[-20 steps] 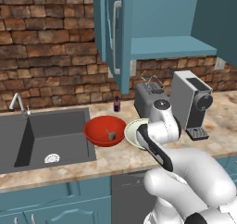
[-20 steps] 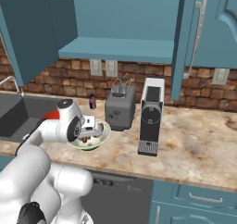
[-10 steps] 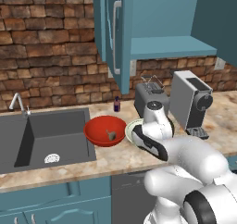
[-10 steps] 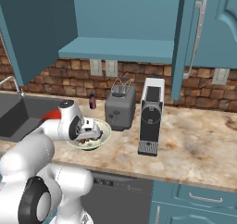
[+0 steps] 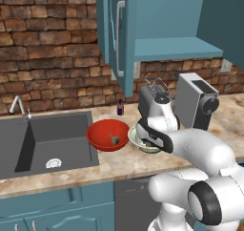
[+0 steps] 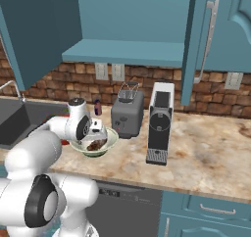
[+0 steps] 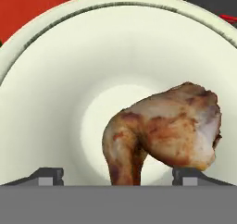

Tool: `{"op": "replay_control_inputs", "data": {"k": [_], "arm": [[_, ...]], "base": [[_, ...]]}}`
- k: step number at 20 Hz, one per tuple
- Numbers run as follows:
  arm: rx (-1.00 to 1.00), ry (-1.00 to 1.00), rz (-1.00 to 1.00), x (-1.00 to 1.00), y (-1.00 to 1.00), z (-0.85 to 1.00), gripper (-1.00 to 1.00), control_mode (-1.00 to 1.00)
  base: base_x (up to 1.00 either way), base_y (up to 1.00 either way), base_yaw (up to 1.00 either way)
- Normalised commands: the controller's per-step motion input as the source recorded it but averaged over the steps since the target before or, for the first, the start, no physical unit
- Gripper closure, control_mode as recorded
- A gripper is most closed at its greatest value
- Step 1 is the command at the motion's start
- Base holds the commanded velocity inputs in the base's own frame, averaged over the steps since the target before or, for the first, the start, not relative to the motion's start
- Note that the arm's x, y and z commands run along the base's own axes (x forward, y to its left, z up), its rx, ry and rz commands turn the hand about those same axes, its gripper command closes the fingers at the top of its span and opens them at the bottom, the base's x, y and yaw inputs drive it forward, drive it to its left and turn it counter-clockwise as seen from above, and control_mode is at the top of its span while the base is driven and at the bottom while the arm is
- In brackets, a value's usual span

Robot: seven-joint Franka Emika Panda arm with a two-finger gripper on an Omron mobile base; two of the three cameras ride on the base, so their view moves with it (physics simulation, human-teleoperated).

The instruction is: Pick both bowls and place them on the counter. Then place the chicken drumstick in one bowl and place the garlic in the other bowl.

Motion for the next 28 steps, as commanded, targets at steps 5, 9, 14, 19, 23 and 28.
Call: {"op": "replay_control_inputs", "data": {"k": [5, 9, 14, 19, 23, 28], "arm": [[0.01, 0.0, 0.0, -0.22, 0.0, 0.48, -1.0, -1.0], [0.0, 0.0, 0.0, -0.24, 0.01, 0.47, -1.0, -1.0], [0.0, 0.0, 0.0, -0.35, 0.0, 0.44, -1.0, -1.0], [0.0, 0.0, -0.02, -0.41, 0.0, 0.39, -1.0, -1.0], [0.0, 0.0, -0.04, -0.52, 0.0, 0.39, -1.0, -1.0], [0.0, 0.0, -0.04, -0.61, 0.0, 0.39, -1.0, -1.0]], "base": [[0.0, 0.0, 0.0], [0.0, 0.0, 0.0], [0.0, 0.0, 0.0], [0.0, 0.0, 0.0], [0.0, 0.0, 0.0], [0.0, 0.0, 0.0]]}}
